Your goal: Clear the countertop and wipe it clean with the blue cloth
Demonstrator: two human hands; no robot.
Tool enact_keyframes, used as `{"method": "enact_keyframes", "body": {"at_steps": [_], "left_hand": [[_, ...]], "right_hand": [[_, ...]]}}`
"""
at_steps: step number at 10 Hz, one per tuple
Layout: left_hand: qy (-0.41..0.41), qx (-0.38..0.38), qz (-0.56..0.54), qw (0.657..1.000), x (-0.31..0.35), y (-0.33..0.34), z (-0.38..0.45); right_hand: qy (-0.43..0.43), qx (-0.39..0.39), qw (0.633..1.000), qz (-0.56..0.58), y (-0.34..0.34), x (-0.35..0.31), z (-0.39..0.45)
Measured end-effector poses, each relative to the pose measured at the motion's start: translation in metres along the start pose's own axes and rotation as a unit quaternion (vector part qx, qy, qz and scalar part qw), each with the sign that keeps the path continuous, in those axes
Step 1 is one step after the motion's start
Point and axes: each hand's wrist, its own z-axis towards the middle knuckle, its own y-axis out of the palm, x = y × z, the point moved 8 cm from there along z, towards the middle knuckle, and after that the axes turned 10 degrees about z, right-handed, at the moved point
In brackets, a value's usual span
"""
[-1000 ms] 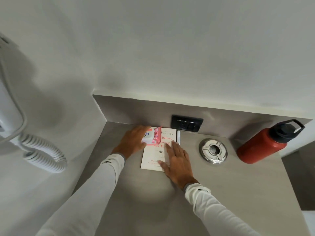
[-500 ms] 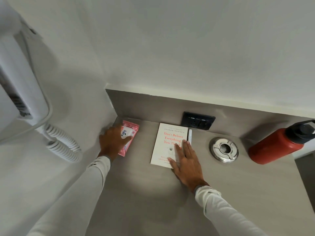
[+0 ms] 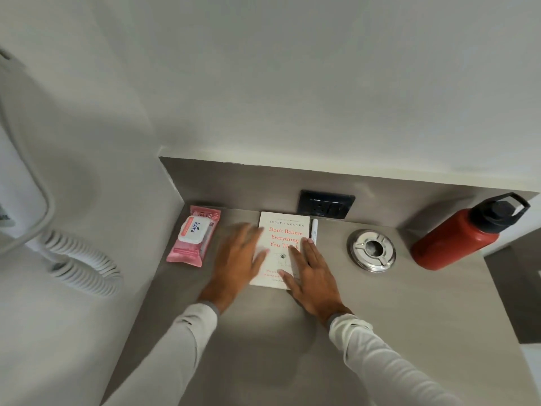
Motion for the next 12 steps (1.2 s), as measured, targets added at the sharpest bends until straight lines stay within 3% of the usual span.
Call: {"method": "enact_keyframes", "body": {"at_steps": [1, 2, 5, 9, 10, 11, 12], "left_hand": [[0.059, -0.125, 0.048, 0.989, 0.032, 0.04, -0.015], [0.064, -0.137, 0.074, 0.986, 0.028, 0.05, -0.024], [0.041, -0.13, 0.015, 0.991, 0.018, 0.05, -0.022], [0.035, -0.13, 0.009, 0.991, 0.021, 0.053, -0.025], [0.035, -0.133, 0.005, 0.99, 0.018, 0.049, -0.024], [0.04, -0.166, 0.025, 0.985, 0.016, 0.045, -0.022], [0.043, -0.152, 0.018, 0.987, 0.026, 0.03, -0.019]], "right_hand": [[-0.013, 0.019, 1.0, 0.018, -0.008, 0.003, -0.001], [-0.009, 0.034, 0.999, 0.034, -0.018, 0.01, -0.004], [-0.011, 0.01, 0.997, 0.077, -0.022, 0.017, -0.011], [0.008, 0.058, 0.956, 0.288, -0.044, 0.017, -0.006], [0.007, 0.135, 0.937, 0.323, -0.08, 0.003, -0.017], [-0.01, 0.233, 0.878, 0.417, -0.141, -0.016, -0.034], [-0.127, 0.307, 0.795, 0.507, -0.24, -0.045, -0.071]]}}
